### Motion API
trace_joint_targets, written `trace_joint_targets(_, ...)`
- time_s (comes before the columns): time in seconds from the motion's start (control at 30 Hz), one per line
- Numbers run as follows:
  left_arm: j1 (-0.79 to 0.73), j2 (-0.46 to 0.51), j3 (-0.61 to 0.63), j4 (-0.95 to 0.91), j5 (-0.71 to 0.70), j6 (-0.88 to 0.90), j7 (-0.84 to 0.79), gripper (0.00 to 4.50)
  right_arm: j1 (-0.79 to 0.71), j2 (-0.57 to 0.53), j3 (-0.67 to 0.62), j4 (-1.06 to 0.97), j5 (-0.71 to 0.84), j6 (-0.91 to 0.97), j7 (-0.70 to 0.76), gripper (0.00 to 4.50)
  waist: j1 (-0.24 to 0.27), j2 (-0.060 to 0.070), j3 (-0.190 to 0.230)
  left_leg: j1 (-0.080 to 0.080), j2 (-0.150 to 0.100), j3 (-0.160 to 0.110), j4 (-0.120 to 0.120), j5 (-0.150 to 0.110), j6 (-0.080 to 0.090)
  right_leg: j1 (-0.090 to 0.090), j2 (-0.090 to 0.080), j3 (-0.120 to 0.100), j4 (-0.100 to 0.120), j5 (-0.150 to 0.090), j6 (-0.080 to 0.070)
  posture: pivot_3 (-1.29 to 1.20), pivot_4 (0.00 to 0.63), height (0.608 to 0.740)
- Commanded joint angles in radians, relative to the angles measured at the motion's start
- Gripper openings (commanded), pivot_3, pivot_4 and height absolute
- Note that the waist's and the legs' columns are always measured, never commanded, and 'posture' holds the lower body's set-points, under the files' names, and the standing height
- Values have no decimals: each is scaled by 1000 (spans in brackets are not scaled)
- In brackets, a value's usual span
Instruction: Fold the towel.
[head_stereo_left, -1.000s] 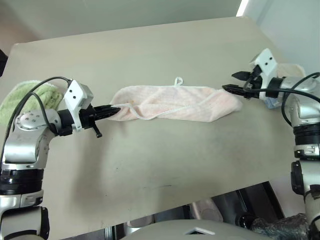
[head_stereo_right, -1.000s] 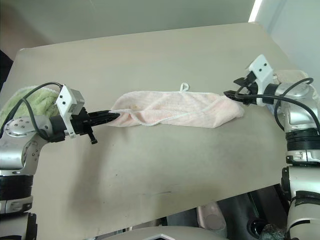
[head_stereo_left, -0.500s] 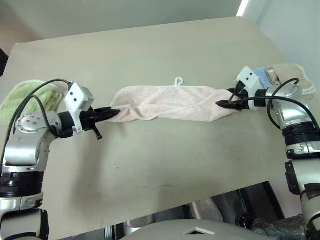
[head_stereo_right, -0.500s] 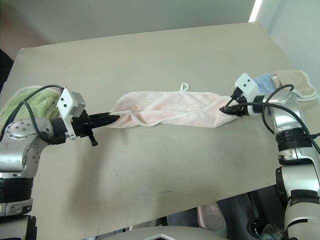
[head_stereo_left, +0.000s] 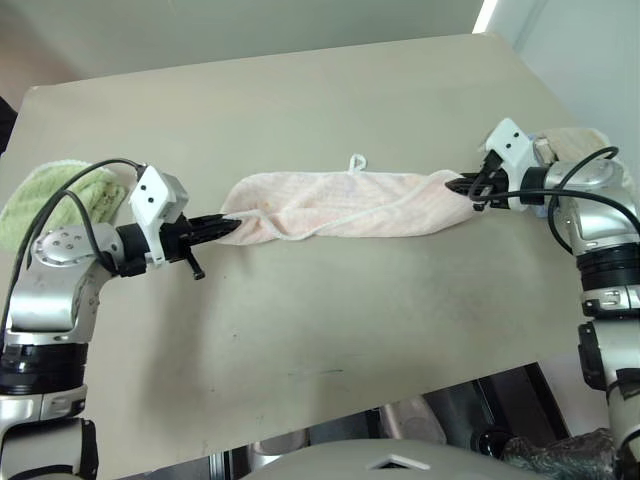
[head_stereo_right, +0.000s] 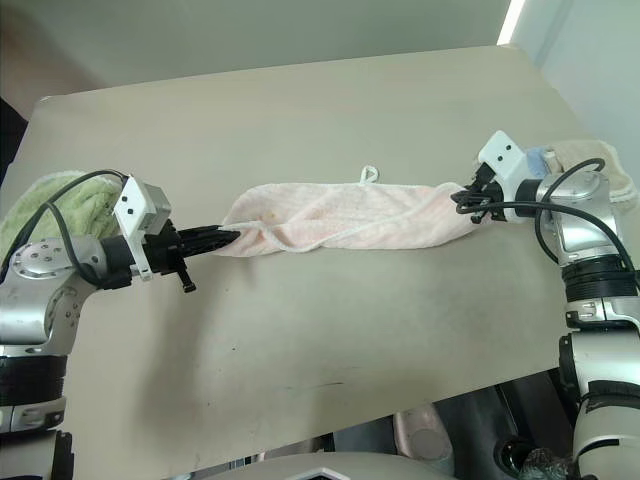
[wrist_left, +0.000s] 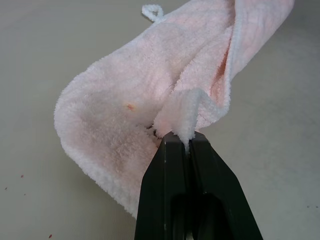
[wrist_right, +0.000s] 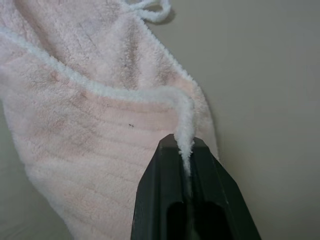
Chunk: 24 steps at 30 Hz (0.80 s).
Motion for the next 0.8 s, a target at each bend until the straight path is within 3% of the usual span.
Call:
trace_joint_targets(0.03, -18, 2, 11, -20, -7, -16, -3, 0, 10, -25, -45, -60, 22, -3, -5, 52, 0, 0, 0, 0, 0, 0, 0, 0, 0, 0, 0, 0, 0, 0, 0, 0, 150, 740)
trace_joint_targets(0.23, -61, -14, 33, 39, 28, -68, 52, 0, 8, -33, -98, -103, 48, -28, -16, 52, 1, 0, 0, 0, 0, 0, 0, 0, 0, 0, 0, 0, 0, 0, 0, 0, 150, 740)
trace_joint_targets(0.5, -492, -71, 54, 472, 145, -221, 305, 0, -229, -19, -190, 170, 19, -184, -207, 52, 4, 0, 0, 0, 0, 0, 2, 0, 0, 1, 0, 0, 0, 4, 3, 0, 150, 740)
trace_joint_targets(0.67, -722, -112, 8, 687, 194, -334, 292, 0, -413, -16, -209, 407, 1, -318, -319, 52, 7, 1, 0, -4, -1, 0, 1, 0, 0, -4, -2, 0, -1, 7, 8, 0, 150, 740)
trace_joint_targets(0.8, -835, -118, 1, 786, 205, -406, 257, 0, -476, -22, -222, 478, 18, -377, -299, 52, 6, 0, 0, -14, -1, -1, 0, 0, 0, -14, -2, 0, -2, 6, 10, 0, 150, 740)
